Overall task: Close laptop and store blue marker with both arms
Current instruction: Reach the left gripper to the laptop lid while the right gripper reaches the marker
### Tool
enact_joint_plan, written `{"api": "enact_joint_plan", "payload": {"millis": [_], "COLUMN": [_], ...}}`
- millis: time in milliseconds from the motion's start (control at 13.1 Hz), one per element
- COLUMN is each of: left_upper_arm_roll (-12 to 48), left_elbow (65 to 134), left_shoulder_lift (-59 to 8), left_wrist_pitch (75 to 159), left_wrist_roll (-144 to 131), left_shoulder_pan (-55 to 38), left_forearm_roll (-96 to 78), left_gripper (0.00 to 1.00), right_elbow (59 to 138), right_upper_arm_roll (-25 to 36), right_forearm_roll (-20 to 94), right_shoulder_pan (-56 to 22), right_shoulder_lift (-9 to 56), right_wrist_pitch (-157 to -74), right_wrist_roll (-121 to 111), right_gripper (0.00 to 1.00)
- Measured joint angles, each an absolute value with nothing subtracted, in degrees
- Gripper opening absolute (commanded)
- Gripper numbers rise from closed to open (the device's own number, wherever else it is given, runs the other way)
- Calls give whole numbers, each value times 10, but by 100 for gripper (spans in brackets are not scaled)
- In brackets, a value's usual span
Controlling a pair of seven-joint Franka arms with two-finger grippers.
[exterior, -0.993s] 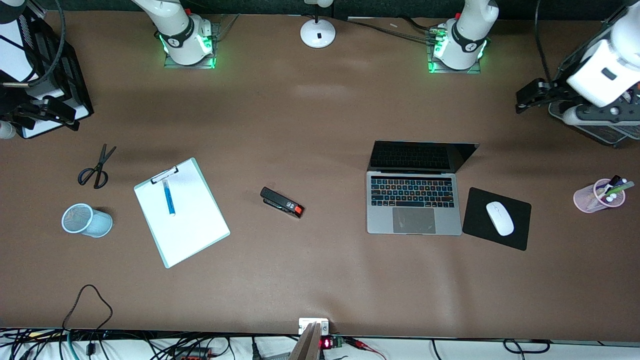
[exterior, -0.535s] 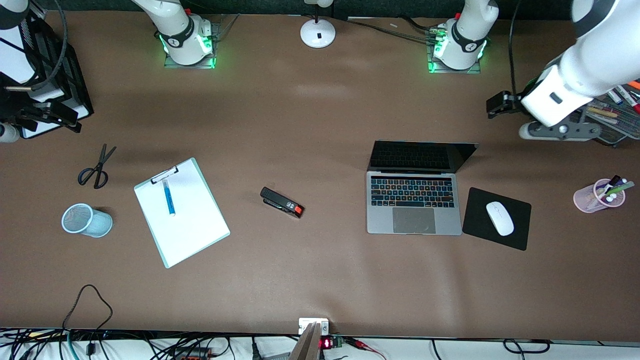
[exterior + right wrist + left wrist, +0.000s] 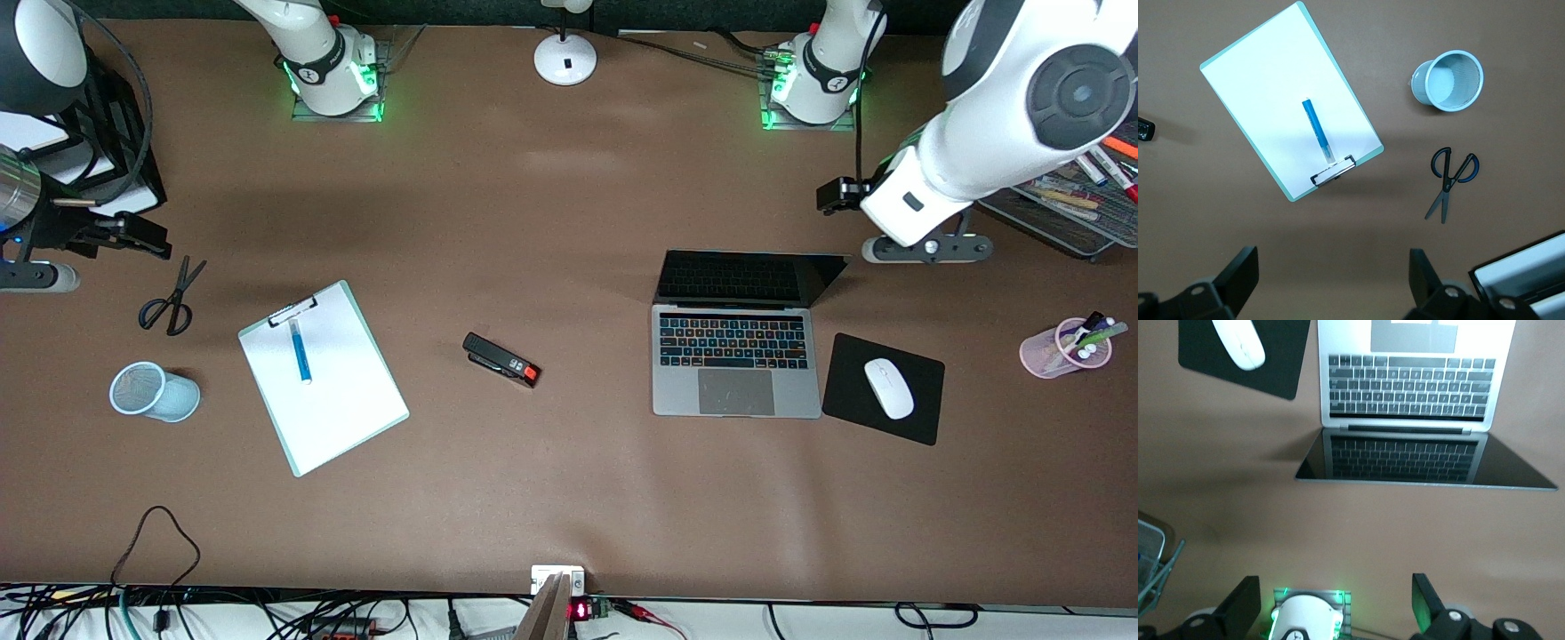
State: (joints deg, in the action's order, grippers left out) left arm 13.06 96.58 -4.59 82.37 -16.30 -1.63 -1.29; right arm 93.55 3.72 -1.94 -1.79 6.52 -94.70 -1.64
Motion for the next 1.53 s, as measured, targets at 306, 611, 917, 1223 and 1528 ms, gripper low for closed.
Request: {"api": "enact_joint_plan", "payload": {"millis": [306, 611, 917, 1223, 1528], "left_upper_arm_roll": [136, 145, 148, 150, 150], "left_elbow": [975, 977, 977, 977, 978], "left_shoulder_lift": [-59, -74, -92, -114, -140], "left_wrist_pitch": [794, 775, 757, 736, 731], "left_wrist_roll": [-166, -175, -176, -183, -193], "left_shoulder_pan": [-16, -17, -24, -31, -42], "left_forearm_roll": [-13, -13, -13, -27, -34], "left_gripper": [100, 100, 100, 100, 100], "right_elbow": [936, 936, 936, 935, 935], "right_upper_arm_roll": [35, 35, 35, 35, 35], "right_forearm_roll": [-18, -18, -18, -16, 40], "right_shoulder_pan": [-35, -55, -55, -57, -55], "right_shoulder_lift": [112, 170, 226, 276, 321], "right_wrist_pitch": [-983, -1030, -1057, -1090, -1143], "right_wrist_roll": [-19, -19, -19, -29, -69], "right_gripper": [100, 100, 100, 100, 100]}}
